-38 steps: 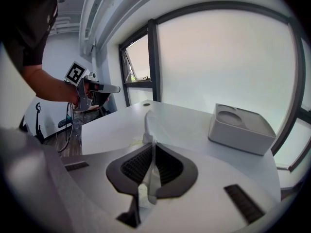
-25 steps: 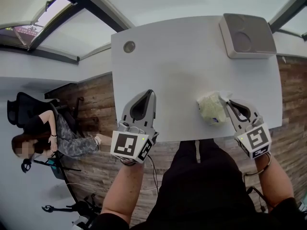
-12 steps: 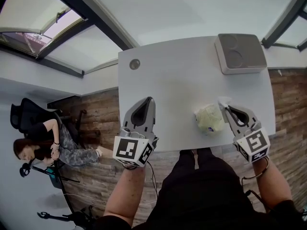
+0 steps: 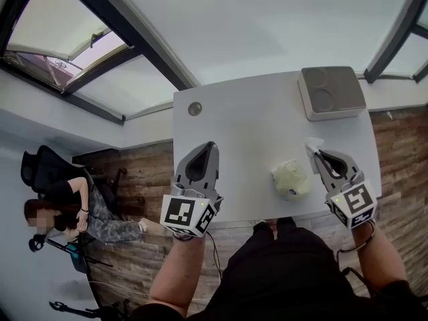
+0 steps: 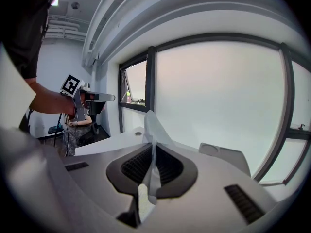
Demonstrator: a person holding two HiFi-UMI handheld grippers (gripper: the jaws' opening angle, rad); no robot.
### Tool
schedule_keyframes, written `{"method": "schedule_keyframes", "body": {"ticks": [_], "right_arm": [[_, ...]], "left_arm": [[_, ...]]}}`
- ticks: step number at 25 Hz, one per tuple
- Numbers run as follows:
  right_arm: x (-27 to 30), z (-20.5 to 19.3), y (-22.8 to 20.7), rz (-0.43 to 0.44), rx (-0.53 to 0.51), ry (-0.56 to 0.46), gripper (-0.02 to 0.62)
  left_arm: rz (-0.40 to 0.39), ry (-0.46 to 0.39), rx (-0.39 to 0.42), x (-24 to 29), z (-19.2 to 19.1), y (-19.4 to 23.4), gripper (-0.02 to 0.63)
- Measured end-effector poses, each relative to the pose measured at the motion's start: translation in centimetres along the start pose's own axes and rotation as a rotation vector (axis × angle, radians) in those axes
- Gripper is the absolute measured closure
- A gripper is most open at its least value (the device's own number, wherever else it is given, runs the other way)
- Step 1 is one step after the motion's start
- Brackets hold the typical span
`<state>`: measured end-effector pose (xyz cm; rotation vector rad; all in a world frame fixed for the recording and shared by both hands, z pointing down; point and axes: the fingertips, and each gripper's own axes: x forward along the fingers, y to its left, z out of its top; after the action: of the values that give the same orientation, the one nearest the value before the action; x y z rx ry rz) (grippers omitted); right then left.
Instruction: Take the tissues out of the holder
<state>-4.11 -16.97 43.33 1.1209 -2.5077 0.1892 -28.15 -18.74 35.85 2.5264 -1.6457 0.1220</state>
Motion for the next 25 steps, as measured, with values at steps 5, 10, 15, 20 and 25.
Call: {"method": "schedule_keyframes", "body": {"ticks": [5,10,15,20,25], "right_arm": [[-0.5,2.6,-0.7,-0.006,0.024,-0.046,0.571],[-1.0,5.2,-1.7,-0.025,0.006,-0.106,0.571],[-1.9,6.7,-2.2,-0.044,0.007,-0.139,0.571],[-2.8,9.2,-2.7,-0.058,-0.007,-0.192,0.571],[-3.8,11.5,-3.0,-0.073,-0.003,-0.246,0.571]], "left_arm": [[-0.005,-0.021,0.024,-0.4,1.2,0.0,0.601],[0.003,-0.041,0.044,-0.8,3.0,0.3,0.601],[0.010,-0.069,0.066,-1.4,4.9,0.6,0.601],[0.011,-0.103,0.088,-1.4,7.1,0.6,0.601],[0.009,-0.125,0.107,-1.7,8.8,0.6,0.601]]}}
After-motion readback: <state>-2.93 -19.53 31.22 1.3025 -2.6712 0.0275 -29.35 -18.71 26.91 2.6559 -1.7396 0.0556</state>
